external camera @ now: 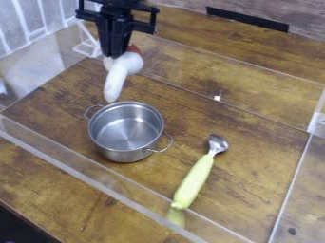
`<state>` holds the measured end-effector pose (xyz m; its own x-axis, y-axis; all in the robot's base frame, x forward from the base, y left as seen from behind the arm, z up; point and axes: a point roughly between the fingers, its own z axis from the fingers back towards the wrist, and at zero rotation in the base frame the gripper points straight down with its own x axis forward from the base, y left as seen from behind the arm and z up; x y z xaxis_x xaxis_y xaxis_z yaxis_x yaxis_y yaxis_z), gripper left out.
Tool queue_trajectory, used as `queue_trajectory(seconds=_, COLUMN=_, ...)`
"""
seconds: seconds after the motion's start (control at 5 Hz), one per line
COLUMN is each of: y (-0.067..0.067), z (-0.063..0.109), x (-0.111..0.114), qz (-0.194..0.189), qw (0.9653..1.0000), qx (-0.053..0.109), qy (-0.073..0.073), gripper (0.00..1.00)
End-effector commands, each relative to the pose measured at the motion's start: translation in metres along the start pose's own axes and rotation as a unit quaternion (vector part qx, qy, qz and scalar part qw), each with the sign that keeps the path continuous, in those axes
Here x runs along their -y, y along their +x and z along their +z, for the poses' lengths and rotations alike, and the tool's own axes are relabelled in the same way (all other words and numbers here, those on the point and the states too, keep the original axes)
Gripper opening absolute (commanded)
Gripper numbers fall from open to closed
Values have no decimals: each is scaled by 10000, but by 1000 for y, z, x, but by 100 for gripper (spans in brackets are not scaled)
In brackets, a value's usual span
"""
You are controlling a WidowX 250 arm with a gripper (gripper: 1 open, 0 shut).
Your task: Remove the mushroom from the silver pot and put it on the table
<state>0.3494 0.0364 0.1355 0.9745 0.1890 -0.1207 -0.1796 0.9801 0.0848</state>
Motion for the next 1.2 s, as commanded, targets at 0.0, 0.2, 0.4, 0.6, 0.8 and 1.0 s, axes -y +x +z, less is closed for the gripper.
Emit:
queue_trajectory(seconds=0.0, y=-4, z=13, x=-17, qz=-199, qw=9995, qx=241, qy=7, gripper=0)
queue_trajectory(seconds=0.2, y=-7, z=12, x=-27, qz=-419, qw=9988, qx=250, qy=31, gripper=0)
queue_trajectory(seconds=0.4, y=-8, z=12, x=-27, qz=-346, qw=9991, qx=236, qy=17, gripper=0)
queue_trajectory(seconds=0.6, y=-10, z=-8, x=-33, qz=289, qw=9993, qx=238, qy=-35, gripper=0)
queue_trajectory(seconds=0.8, y=-13, z=-33, x=-36, qz=834, qw=9962, qx=218, qy=-77, gripper=0)
queue_trajectory(seconds=1.0, y=-13, z=-54, x=-51, qz=1204, qw=9924, qx=182, qy=-160, gripper=100)
